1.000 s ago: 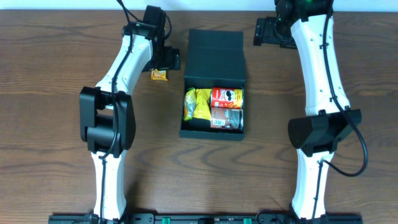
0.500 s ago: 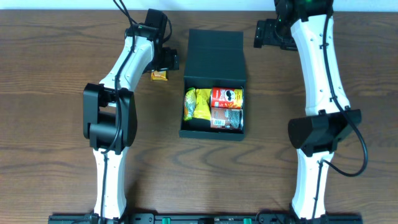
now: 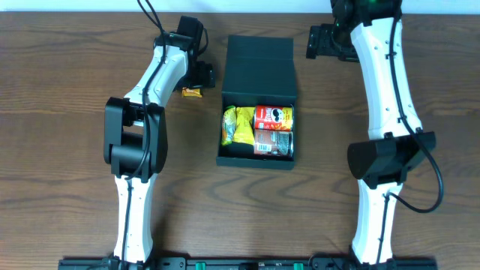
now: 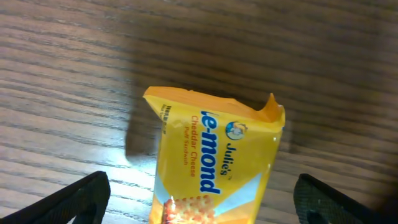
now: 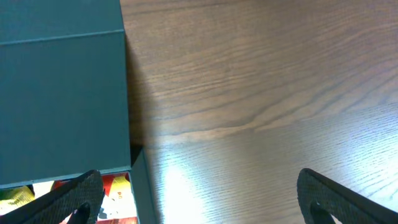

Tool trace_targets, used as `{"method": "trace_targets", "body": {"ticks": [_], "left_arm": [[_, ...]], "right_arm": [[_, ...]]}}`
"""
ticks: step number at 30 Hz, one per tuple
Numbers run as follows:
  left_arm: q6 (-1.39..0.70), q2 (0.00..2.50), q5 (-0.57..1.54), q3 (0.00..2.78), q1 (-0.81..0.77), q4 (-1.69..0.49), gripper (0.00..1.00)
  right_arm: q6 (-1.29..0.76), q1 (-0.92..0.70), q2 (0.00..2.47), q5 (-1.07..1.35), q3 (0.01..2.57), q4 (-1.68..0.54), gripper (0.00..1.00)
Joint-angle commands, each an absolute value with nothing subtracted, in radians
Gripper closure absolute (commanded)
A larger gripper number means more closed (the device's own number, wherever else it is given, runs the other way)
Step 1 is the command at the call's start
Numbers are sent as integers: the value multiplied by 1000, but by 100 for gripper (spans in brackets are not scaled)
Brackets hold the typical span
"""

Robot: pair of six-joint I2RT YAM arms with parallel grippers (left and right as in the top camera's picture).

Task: Pack container
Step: 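Lower the left gripper onto the orange Le-mond packet and grasp it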

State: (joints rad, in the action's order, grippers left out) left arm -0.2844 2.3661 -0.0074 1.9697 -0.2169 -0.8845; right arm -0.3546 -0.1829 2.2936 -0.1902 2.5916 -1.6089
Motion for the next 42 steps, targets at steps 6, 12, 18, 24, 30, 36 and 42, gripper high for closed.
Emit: {"method": "trace_targets", "body": {"ticks": [6, 12, 18, 24, 30, 36, 42], "left_arm": [[-284, 2379, -36, 1972, -212, -881, 17], [-285, 2379, -33, 1972, -212, -883, 23], [-285, 2379, -33, 1972, -212, -890, 36], [-284, 2379, -33, 1972, -212, -893, 40], [-285, 2379, -34, 1972, -212, -901, 47], [-285, 2379, -33, 1972, -212, -936, 46], [-285, 2378, -15, 1972, -212, -965, 46]], "right_arm": [[-342, -183, 2289, -190, 2604, -1616, 1], [-343, -183, 2289, -190, 2604, -1616, 1], [-343, -183, 2289, -190, 2604, -1616, 1], [-343, -183, 2289, -190, 2604, -1616, 1], [-343, -183, 2289, -190, 2604, -1616, 1], [-343, -183, 2289, -191, 2604, -1613, 1], [-343, -183, 2289, -191, 2604, -1606, 1]]}}
